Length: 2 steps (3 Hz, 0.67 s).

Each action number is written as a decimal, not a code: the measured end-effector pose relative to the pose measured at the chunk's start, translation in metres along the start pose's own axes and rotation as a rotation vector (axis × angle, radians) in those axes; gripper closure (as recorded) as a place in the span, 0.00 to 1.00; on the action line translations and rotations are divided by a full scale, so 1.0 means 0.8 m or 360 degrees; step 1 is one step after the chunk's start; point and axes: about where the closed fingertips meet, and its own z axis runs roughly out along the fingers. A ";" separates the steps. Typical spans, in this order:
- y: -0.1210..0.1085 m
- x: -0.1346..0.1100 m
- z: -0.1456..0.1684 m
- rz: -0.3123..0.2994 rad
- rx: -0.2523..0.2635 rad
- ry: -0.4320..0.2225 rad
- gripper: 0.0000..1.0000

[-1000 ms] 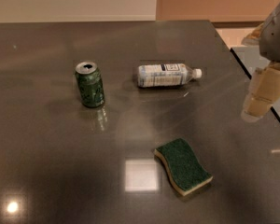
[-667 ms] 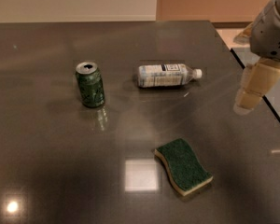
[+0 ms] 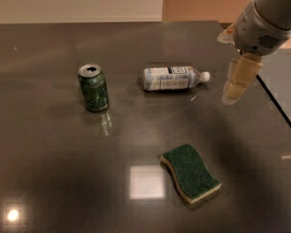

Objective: Move blue plastic bottle near green can

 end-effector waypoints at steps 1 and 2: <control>-0.030 -0.010 0.030 -0.0058 -0.0057 -0.0063 0.00; -0.056 -0.016 0.062 -0.0079 -0.0129 -0.0105 0.00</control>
Offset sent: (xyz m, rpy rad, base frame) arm 0.0892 0.0259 -0.0526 0.0848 0.1137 0.1242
